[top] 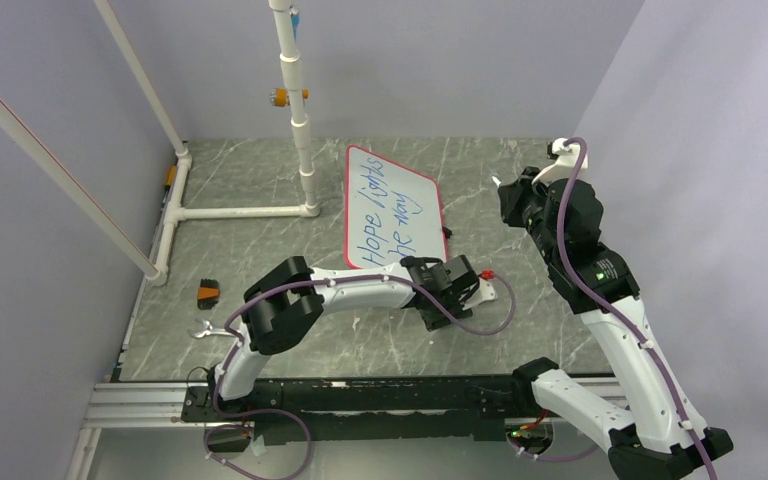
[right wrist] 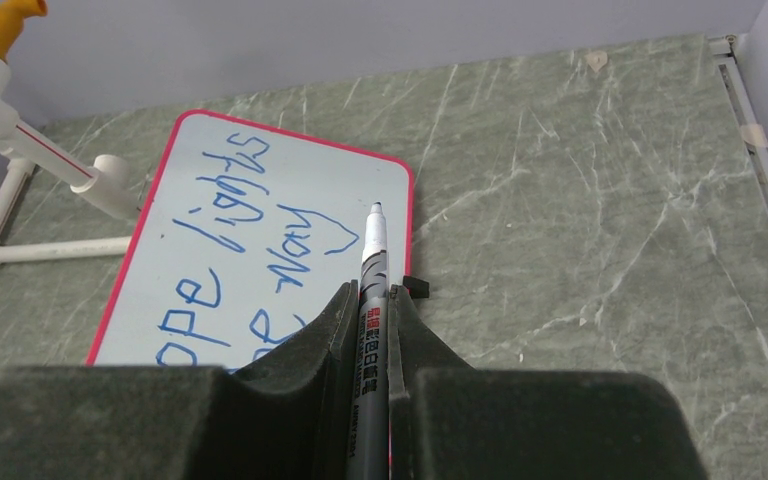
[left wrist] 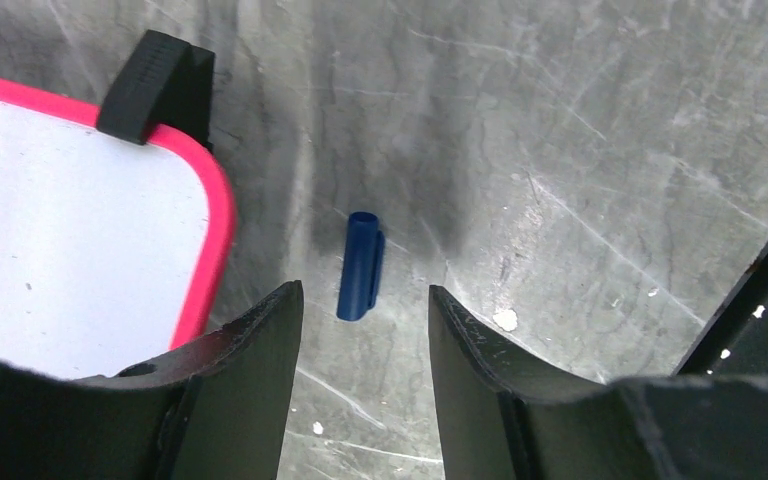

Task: Write a sentence on the whiteboard
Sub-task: Close the whiteboard marker at the center of the board.

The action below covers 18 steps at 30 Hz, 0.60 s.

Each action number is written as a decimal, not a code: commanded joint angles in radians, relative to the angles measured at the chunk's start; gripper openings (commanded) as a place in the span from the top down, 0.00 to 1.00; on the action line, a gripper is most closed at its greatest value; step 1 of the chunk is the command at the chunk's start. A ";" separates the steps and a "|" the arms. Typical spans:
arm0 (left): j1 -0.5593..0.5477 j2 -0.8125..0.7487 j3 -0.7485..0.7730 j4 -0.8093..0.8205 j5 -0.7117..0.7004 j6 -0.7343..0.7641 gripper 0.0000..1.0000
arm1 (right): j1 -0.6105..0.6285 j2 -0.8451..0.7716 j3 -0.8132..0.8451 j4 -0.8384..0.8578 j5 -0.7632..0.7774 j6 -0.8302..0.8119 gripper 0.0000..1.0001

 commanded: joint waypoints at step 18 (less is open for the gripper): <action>0.027 0.049 0.029 -0.034 0.210 0.015 0.54 | -0.003 -0.017 0.001 0.041 -0.016 -0.026 1.00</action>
